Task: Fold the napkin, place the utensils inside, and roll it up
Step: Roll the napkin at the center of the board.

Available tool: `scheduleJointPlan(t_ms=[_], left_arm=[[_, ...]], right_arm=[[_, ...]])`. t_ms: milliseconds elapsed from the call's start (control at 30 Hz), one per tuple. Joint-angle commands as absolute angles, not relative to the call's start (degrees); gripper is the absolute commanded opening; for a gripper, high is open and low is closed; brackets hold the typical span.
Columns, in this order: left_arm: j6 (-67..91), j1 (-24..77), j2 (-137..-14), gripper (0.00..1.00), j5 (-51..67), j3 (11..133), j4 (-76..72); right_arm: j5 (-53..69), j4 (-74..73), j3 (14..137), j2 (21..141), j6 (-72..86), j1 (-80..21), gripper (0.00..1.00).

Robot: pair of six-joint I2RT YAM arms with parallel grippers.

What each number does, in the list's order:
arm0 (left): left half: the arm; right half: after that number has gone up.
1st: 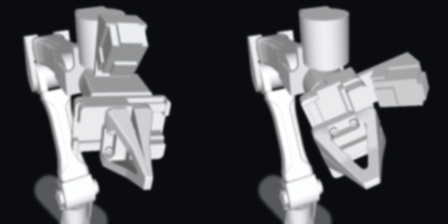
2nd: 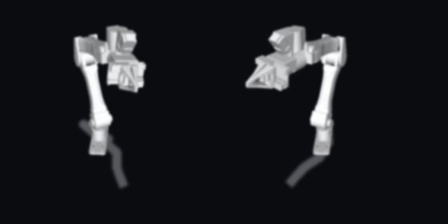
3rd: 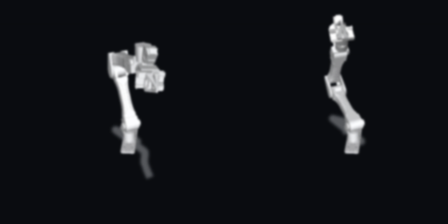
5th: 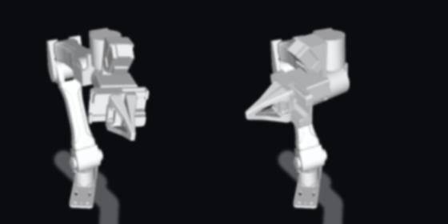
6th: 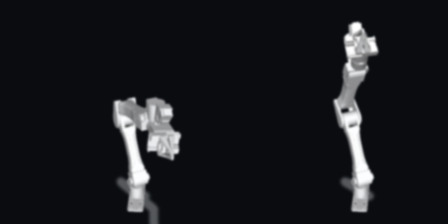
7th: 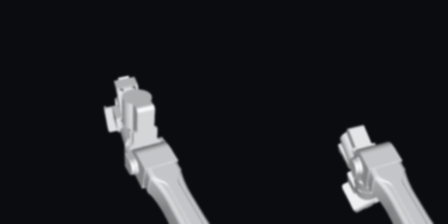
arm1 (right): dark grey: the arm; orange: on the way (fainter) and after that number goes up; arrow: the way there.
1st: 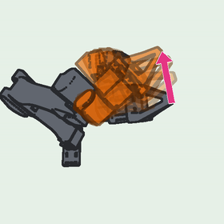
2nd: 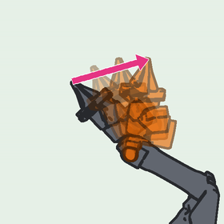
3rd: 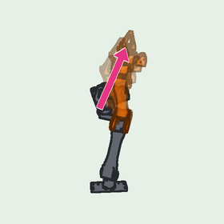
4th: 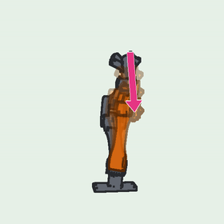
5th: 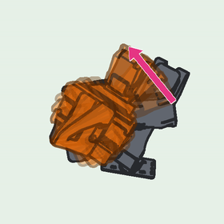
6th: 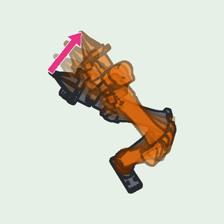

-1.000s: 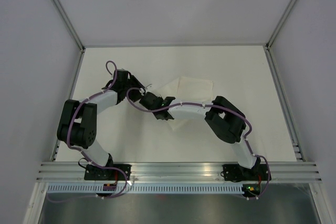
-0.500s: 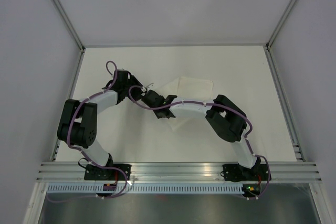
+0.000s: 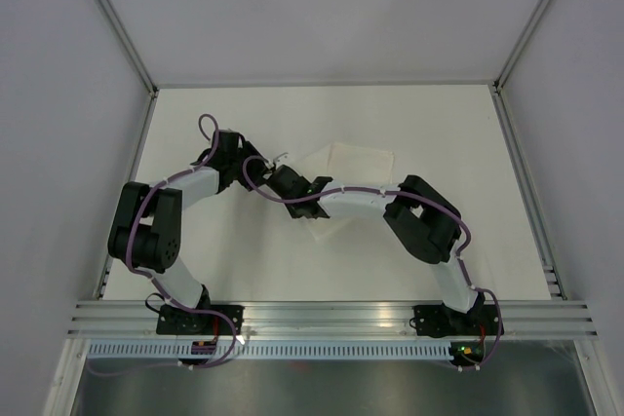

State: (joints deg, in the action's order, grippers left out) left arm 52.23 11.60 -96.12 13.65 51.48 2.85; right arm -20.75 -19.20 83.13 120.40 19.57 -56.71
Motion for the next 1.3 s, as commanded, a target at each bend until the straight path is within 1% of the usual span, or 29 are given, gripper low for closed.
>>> scheduleJointPlan(t_ms=[0,33,100,133,233,400,733,900,1033,1267], left_arm=[[52.5,11.2,-96.5,0.54,14.9,53.3,2.0],[52.6,11.2,-96.6,0.54,14.9,53.3,2.0],[52.6,11.2,-96.7,0.54,14.9,53.3,2.0],[52.6,11.2,-96.7,0.53,14.8,53.2,2.0],[52.5,11.2,-96.7,0.53,14.9,53.2,2.0],[52.2,11.3,-96.4,0.53,15.2,53.2,2.1],[51.5,11.6,-95.8,0.53,15.7,52.1,1.8],[51.0,12.0,-94.6,0.55,16.0,50.7,1.0],[50.1,13.4,-94.2,0.61,17.3,49.7,0.4],[50.8,15.8,-92.6,0.61,16.4,46.9,1.1]], right_arm=[[-16.1,-21.4,80.2,123.4,21.1,-56.3,0.21],[-16.1,-21.4,80.2,123.6,21.0,-56.3,0.19],[-16.1,-21.4,80.2,124.0,21.1,-56.3,0.17],[-16.0,-21.4,80.2,124.2,21.2,-56.3,0.13],[-14.9,-20.9,79.9,124.4,21.4,-56.2,0.09],[-9.2,-18.3,77.8,123.0,23.1,-54.1,0.02],[3.8,-12.6,73.2,120.6,26.7,-48.5,0.01],[9.2,-10.5,71.8,120.6,27.7,-46.1,0.01],[11.1,-9.5,71.1,120.8,28.4,-44.9,0.0],[12.3,-8.8,70.8,121.0,28.7,-44.3,0.0]])
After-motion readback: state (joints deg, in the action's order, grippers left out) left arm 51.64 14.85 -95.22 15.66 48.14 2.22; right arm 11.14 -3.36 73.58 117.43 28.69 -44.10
